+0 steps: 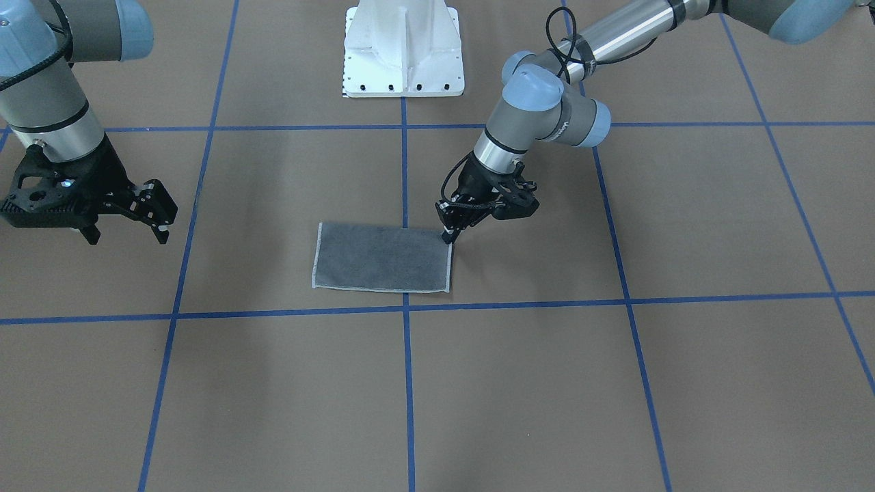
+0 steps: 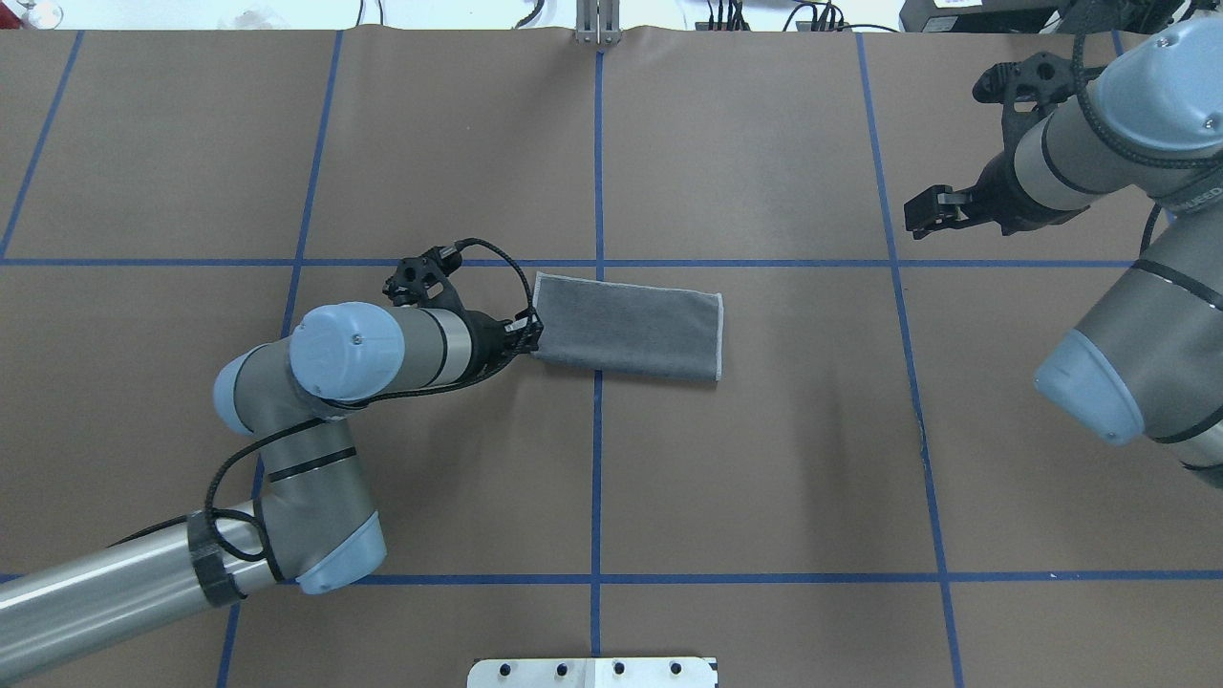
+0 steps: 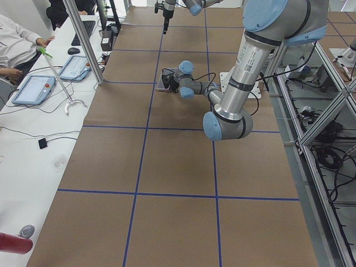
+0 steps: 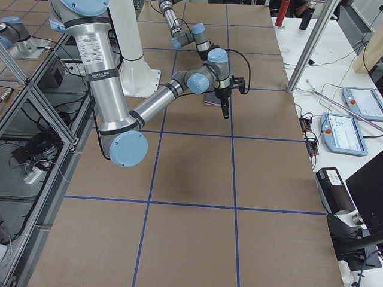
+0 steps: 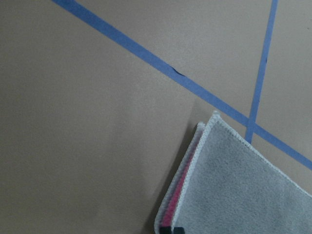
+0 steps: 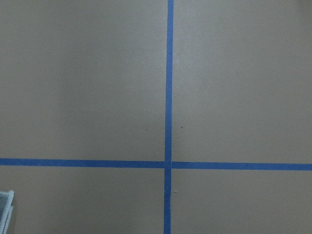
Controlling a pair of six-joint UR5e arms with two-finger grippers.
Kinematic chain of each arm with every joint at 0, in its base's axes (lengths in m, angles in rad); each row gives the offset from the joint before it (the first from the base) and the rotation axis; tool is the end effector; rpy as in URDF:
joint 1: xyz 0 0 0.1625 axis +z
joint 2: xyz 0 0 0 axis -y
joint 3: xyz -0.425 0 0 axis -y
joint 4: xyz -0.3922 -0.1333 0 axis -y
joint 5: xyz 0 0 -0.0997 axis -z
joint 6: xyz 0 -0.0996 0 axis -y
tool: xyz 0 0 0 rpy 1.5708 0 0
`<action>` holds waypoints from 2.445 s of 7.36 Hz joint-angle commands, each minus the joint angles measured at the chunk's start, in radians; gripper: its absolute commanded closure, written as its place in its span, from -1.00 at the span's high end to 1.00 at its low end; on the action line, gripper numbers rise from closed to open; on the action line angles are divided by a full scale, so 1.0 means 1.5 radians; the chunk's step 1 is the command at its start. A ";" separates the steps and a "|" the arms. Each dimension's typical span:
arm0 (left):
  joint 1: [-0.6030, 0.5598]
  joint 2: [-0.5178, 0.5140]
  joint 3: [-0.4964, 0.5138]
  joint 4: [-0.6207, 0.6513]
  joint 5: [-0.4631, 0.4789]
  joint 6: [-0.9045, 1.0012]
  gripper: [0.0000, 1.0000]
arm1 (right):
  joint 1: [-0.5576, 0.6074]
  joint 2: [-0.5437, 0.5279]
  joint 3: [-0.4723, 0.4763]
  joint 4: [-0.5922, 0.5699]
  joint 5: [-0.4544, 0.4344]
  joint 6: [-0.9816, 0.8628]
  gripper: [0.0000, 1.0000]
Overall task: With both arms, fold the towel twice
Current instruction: 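Drag the folded strip toward the left arm while the right arm withdraws, then lift the strip end with the left gripper and fold it over the other half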
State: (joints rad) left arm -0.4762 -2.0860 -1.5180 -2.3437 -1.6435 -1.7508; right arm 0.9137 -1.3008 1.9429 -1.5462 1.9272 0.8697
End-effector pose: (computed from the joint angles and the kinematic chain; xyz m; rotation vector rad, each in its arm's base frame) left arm 0.5528 -0.4270 0.2959 0.1213 1.2473 -0.5246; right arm -0.2662 -0.5064 0.3489 0.2392 -0.7036 0.0839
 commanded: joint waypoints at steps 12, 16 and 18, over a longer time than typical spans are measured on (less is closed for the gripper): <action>-0.031 -0.029 -0.095 0.207 0.032 0.140 -1.00 | 0.338 -0.171 -0.091 -0.003 0.189 -0.637 1.00; 0.055 -0.124 -0.040 0.217 0.108 0.141 -1.00 | 0.339 -0.170 -0.091 -0.003 0.191 -0.634 1.00; 0.060 -0.139 -0.027 0.217 0.109 0.141 -1.00 | 0.341 -0.170 -0.091 -0.003 0.191 -0.634 1.00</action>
State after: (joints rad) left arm -0.3948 -2.2777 -1.5714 -2.0190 -1.4862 -1.5388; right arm 1.4233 -1.5557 1.8070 -1.5515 2.2131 -0.0814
